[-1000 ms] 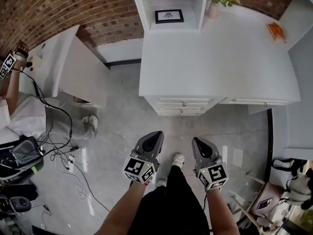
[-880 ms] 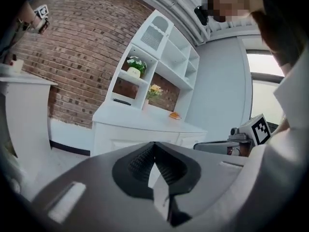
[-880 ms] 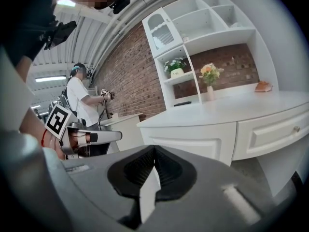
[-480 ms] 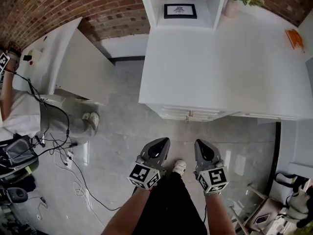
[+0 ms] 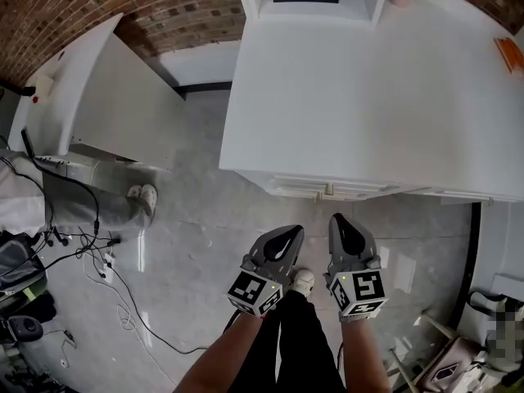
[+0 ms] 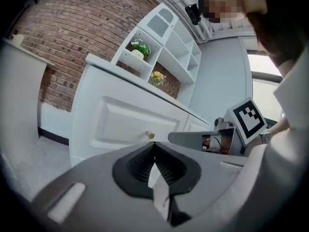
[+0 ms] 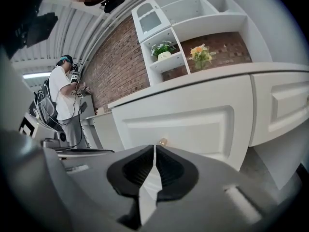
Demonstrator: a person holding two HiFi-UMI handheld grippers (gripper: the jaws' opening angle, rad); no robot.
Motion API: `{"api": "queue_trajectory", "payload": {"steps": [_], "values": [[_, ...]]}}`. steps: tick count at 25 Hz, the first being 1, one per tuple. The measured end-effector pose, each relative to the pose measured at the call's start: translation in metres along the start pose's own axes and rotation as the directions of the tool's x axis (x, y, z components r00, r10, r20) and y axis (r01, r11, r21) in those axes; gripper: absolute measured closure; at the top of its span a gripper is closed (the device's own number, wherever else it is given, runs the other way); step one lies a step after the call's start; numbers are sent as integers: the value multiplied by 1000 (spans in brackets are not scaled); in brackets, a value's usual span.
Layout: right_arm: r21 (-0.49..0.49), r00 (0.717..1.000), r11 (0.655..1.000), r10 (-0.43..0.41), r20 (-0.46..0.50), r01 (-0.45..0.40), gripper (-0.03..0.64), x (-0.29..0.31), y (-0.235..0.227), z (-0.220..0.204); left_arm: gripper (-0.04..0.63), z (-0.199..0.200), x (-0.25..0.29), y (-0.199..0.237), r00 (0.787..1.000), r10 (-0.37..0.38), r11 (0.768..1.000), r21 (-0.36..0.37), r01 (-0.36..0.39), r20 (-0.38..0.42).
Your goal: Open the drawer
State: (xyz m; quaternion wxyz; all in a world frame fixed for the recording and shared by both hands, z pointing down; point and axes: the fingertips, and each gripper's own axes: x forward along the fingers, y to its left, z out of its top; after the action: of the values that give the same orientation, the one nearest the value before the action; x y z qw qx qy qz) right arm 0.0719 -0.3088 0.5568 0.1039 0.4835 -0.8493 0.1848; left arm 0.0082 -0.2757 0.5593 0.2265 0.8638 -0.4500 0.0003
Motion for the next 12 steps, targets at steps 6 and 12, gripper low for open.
{"api": "queue_trajectory", "payload": {"steps": [6, 12], "values": [[-1, 998, 998, -56, 16, 56, 570, 20, -7, -12, 586, -23, 22, 7, 999, -34, 999, -16, 35, 10], [14, 995, 997, -83, 50, 82, 541, 36, -9, -17, 581, -35, 41, 11, 997, -74, 997, 4, 74, 25]]}}
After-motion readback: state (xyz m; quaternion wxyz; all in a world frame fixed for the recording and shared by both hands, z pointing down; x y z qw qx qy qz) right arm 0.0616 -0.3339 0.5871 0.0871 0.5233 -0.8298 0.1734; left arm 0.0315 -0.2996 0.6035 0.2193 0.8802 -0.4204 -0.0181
